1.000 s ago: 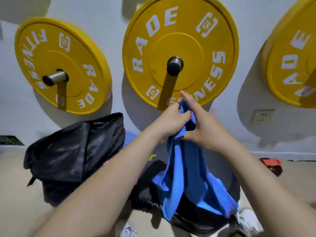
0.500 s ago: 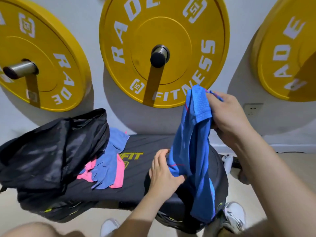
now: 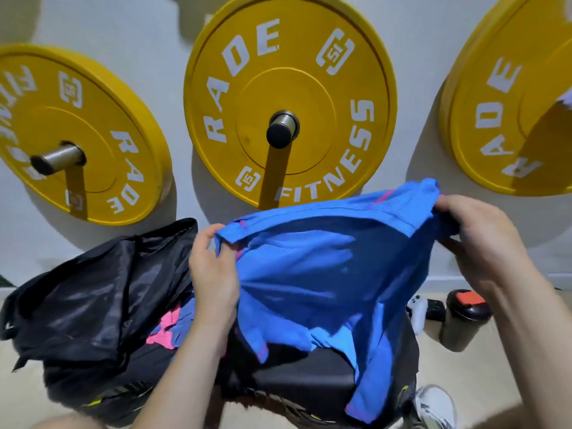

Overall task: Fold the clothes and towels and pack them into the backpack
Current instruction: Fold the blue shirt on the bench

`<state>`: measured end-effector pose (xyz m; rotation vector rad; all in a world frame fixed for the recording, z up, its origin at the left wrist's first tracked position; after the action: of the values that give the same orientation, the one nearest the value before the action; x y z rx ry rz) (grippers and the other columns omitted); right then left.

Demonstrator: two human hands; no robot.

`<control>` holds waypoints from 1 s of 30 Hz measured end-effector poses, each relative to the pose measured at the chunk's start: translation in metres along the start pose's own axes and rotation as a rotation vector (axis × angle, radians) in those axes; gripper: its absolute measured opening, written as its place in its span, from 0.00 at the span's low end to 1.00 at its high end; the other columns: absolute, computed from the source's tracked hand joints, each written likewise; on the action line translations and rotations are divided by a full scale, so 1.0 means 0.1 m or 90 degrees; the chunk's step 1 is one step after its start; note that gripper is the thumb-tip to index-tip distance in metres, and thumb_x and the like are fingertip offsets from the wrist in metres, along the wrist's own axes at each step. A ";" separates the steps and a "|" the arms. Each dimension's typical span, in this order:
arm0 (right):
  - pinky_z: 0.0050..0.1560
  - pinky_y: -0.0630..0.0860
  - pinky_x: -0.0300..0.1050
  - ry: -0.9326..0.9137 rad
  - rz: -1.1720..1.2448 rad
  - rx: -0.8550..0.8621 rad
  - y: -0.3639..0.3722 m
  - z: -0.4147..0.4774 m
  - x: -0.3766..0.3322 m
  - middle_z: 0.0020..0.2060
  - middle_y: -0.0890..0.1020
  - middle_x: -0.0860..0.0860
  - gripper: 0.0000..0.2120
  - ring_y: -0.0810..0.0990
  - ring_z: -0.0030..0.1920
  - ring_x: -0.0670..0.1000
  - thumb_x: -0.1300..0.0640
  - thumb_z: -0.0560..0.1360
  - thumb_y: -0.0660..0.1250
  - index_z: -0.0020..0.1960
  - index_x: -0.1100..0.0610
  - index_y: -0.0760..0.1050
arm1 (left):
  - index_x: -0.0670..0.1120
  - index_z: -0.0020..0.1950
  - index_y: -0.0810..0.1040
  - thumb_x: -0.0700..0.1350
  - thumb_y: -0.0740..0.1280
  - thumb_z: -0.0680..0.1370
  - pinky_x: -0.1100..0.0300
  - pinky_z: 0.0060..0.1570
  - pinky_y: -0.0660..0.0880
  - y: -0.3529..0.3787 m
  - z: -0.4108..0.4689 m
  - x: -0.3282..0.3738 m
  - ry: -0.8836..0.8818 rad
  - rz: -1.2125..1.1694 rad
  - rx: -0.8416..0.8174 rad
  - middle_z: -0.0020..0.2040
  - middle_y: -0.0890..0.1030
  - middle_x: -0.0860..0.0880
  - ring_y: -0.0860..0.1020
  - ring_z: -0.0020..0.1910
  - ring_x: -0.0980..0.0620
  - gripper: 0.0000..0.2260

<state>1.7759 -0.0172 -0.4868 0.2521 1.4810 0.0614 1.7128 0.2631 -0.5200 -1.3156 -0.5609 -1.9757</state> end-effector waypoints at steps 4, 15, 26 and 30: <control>0.30 0.54 0.43 0.019 -0.062 -0.060 -0.13 -0.22 0.11 0.23 0.65 0.54 0.16 0.61 0.27 0.51 0.61 0.72 0.66 0.26 0.58 0.74 | 0.47 0.42 0.79 0.43 0.61 0.81 0.59 0.37 0.67 -0.39 0.27 0.54 0.077 0.046 -0.113 0.37 0.76 0.48 0.71 0.37 0.54 0.11; 0.30 0.78 0.39 -0.015 0.035 -0.296 -0.11 -0.62 -0.28 0.36 0.82 0.56 0.13 0.82 0.33 0.51 0.70 0.60 0.69 0.41 0.57 0.80 | 0.57 0.30 0.79 0.44 0.61 0.80 0.69 0.26 0.62 -0.70 0.69 1.31 0.297 0.205 -0.275 0.24 0.72 0.61 0.68 0.27 0.65 0.19; 0.30 0.67 0.47 0.148 -0.547 -0.042 0.09 1.27 2.17 0.20 0.71 0.50 0.20 0.70 0.26 0.53 0.60 0.74 0.69 0.25 0.58 0.68 | 0.44 0.31 0.65 0.60 0.60 0.78 0.50 0.36 0.67 0.52 1.36 -2.23 0.158 0.714 -0.572 0.35 0.78 0.42 0.77 0.42 0.40 0.23; 0.38 0.74 0.51 0.086 -0.780 -0.064 0.11 1.78 2.69 0.29 0.79 0.54 0.13 0.78 0.38 0.60 0.54 0.76 0.66 0.35 0.58 0.75 | 0.46 0.32 0.64 0.63 0.54 0.79 0.54 0.35 0.65 0.90 1.52 -2.76 0.249 0.791 -0.597 0.32 0.74 0.47 0.77 0.44 0.41 0.25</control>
<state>1.9783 0.0225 -0.7349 -0.7715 1.5444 -0.8374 1.9432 0.3893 -0.7159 -1.1758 1.2446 -1.2561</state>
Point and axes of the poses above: each hand's wrist, its own z-axis towards the middle knuckle, its own y-axis out of the palm, x = y × z, the point moved 1 cm from there along z, towards the middle knuckle
